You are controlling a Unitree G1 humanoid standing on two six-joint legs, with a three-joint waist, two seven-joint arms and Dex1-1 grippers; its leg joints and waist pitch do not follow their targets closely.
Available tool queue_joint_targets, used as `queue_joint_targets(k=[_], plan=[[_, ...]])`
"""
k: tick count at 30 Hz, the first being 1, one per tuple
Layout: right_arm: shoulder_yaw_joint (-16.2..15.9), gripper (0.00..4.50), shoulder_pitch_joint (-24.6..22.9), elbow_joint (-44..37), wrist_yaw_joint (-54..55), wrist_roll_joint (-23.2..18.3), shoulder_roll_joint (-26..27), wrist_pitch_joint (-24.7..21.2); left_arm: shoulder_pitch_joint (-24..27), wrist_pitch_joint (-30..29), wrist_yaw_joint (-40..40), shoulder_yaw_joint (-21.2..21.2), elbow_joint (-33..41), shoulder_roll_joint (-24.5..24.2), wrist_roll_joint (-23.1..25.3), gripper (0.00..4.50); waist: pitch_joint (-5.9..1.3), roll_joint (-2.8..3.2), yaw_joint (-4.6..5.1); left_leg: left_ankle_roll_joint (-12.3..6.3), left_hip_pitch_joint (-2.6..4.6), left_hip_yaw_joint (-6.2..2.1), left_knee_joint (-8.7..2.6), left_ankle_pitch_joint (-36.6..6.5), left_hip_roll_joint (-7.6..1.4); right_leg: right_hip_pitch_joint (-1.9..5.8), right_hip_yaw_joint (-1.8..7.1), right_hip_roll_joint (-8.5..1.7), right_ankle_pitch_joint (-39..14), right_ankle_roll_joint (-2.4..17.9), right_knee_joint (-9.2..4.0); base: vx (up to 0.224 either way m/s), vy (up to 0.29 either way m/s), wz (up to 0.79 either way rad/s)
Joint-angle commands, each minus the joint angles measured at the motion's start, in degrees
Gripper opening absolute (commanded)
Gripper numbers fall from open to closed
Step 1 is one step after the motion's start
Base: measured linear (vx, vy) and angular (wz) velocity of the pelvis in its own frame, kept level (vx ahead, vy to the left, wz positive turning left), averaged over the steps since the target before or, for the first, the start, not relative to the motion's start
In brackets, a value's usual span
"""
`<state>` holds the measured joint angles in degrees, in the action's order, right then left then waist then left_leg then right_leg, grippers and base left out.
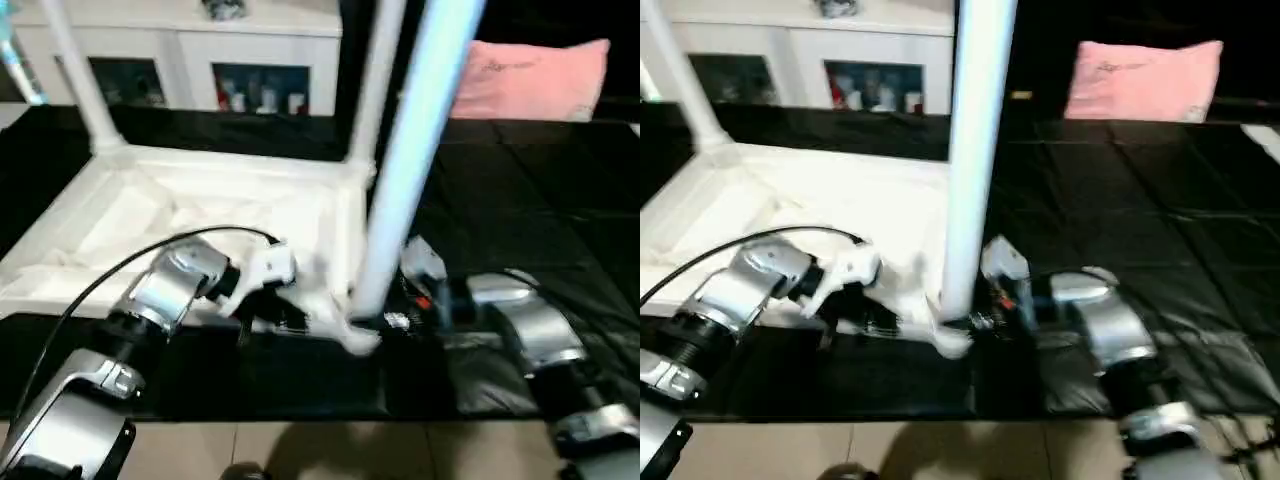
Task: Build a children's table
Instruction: Rotate leg to tighten
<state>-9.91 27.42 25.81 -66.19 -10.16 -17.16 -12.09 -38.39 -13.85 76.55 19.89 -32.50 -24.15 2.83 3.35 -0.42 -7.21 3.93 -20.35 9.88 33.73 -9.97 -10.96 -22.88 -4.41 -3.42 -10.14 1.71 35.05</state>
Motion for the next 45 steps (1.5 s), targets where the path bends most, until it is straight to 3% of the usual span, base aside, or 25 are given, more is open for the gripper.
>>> queue_joint_targets(k=[1, 5, 10, 15, 16, 18, 20, 22, 24, 27, 30, 33, 37, 41, 45], plan=[[-0.34, 2.06, 0.48, 1.65, 7.80, 1.13, 3.53, -2.34, -1.36, -3.71, -5.34, -1.48, 0.42, 4.30, -1.50, 0.00, -3.49, 0.22, 0.66, 0.56, 0.63, -1.11, -4.31, -15.96, -2.11, 2.50, 2.79, -5.32, -27.57, 6.61, -6.02, 0.000, 0.000, 0.00], [0.88, 2.02, 2.88, 5.47, 21.32, 3.51, 10.32, -4.71, -3.39, -9.92, -14.99, -5.23, -1.82, 9.97, -2.95, 0.00, -3.60, 0.33, 2.30, 0.89, 0.24, -1.07, -4.27, -14.80, -1.98, 2.61, 2.88, -4.97, -22.36, 8.63, -5.46, 0.000, 0.000, 0.00], [2.48, 2.00, 7.86, 12.60, 35.30, 6.01, 16.81, -5.98, -5.17, -11.60, -26.15, -8.52, -4.64, 15.68, -2.98, 0.00, -3.80, 0.29, 3.27, -0.40, 0.17, -0.77, -3.81, -12.35, -1.56, 2.85, 3.07, -4.87, -19.71, 9.48, -5.46, 0.000, 0.000, 0.00], [3.58, 2.00, 10.86, 16.32, 41.34, 7.40, 20.37, -5.49, -6.42, -12.01, -33.62, -11.20, -6.21, 19.65, -2.80, 0.00, -3.96, 0.30, 3.22, -1.32, 0.10, -0.64, -3.83, -11.03, -1.66, 3.10, 3.09, -4.78, -14.96, 10.57, -5.07, 0.000, 0.000, 0.00], [3.57, 2.55, 10.97, 16.49, 41.17, 7.76, 20.68, -4.60, -6.58, -12.37, -34.07, -11.56, -6.20, 20.11, -2.86, 0.00, -3.99, 0.24, 3.14, -1.62, 0.10, -0.62, -3.85, -10.89, -1.69, 3.14, 3.10, -4.80, -14.66, 10.49, -5.07, 0.000, 0.000, 0.00], [3.48, 2.68, 10.93, 16.41, 40.98, 7.87, 20.68, -4.26, -6.61, -12.44, -34.09, -11.58, -6.18, 20.16, -2.87, 0.00, -3.93, 0.34, 3.04, -1.86, 0.18, -0.63, -3.90, -11.48, -1.75, 3.03, 3.11, -4.87, -15.19, 10.41, -5.17, 0.000, 0.000, 0.00], [3.56, 2.67, 10.34, 15.85, 39.60, 7.70, 20.46, -2.97, -6.49, -12.44, -33.25, -11.27, -6.02, 19.48, -2.51, 0.00, -3.84, 0.35, 2.99, -1.81, 0.21, -0.66, -4.00, -12.16, -1.81, 3.02, 3.11, -4.89, -16.13, 10.16, -5.26, 0.000, 0.000, 0.00], [3.90, 3.14, 9.64, 15.56, 38.29, 7.36, 19.48, -1.26, -5.91, -11.75, -31.08, -10.63, -5.79, 17.61, -1.74, 0.00, -3.82, 0.64, 2.92, -1.53, 0.22, -0.71, -4.06, -12.74, -1.78, 3.03, 3.14, -4.87, -16.72, 9.88, -5.31, 0.000, 0.000, 0.00], [3.90, 3.14, 9.64, 15.56, 38.29, 7.36, 19.48, -1.26, -5.91, -11.75, -31.08, -10.63, -5.79, 17.61, -1.74, 0.00, -3.84, 0.51, 3.00, -1.57, 0.17, -0.73, -4.10, -12.71, -1.82, 3.11, 3.17, -4.87, -16.05, 9.98, -5.24, 0.000, 0.000, 0.00], [4.09, 3.54, 9.04, 14.98, 36.83, 7.12, 18.13, -0.01, -5.16, -10.92, -28.22, -9.76, -5.35, 15.90, -1.17, 0.00, -3.88, 0.52, 3.18, -1.65, 0.08, -0.75, -4.13, -12.42, -1.82, 3.19, 3.17, -4.85, -15.28, 10.32, -5.14, 0.000, 0.000, 0.00], [4.29, 3.65, 7.50, 12.21, 31.14, 5.90, 15.33, 0.28, -4.00, -9.01, -23.87, -7.90, -4.53, 12.89, -0.25, 0.00, -3.96, 0.52, 3.08, -2.54, -0.07, -0.79, -4.10, -11.53, -1.86, 3.39, 3.24, -4.92, -13.28, 10.31, -5.01, 0.000, 0.000, 0.00], [2.47, 4.09, 6.03, 9.77, 24.54, 5.92, 11.87, 1.26, -3.55, -7.46, -20.04, -6.46, -4.18, 10.95, -0.01, 0.00, -3.90, 0.29, 3.09, -3.21, -0.04, -0.62, -3.98, -10.84, -1.97, 3.32, 3.18, -4.93, -12.56, 11.27, -4.94, 0.000, 0.000, 0.00], [0.36, 4.46, 4.65, 6.64, 12.84, 5.16, 5.75, 3.59, -1.84, -3.21, -11.13, -3.10, -2.22, 7.04, 0.20, 0.00, -3.79, 0.29, 2.67, -3.63, -0.05, -0.60, -3.98, -11.58, -2.13, 3.23, 3.20, -5.02, -14.50, 10.75, -5.12, 0.000, 0.000, 0.00], [0.24, 4.46, 4.10, 4.14, 3.72, 3.35, 0.98, 3.22, -1.36, -0.78, -4.49, -0.97, -1.23, 4.28, -0.38, 0.00, -3.72, 0.19, 1.77, -3.22, 0.35, -0.50, -4.06, -12.21, -2.47, 2.89, 3.21, -5.01, -17.58, 10.05, -5.22, 0.000, 0.000, 0.00], [-1.28, 4.46, 3.62, 2.53, -3.71, 2.53, -3.13, 3.10, -1.23, 0.96, 0.92, 1.08, -0.04, 2.32, -0.56, 0.00, -3.89, 0.04, 0.92, -3.41, 0.24, -0.42, -3.93, -10.86, -2.63, 2.94, 3.24, -4.95, -14.29, 10.79, -4.69, 0.000, 0.000, 0.00]])
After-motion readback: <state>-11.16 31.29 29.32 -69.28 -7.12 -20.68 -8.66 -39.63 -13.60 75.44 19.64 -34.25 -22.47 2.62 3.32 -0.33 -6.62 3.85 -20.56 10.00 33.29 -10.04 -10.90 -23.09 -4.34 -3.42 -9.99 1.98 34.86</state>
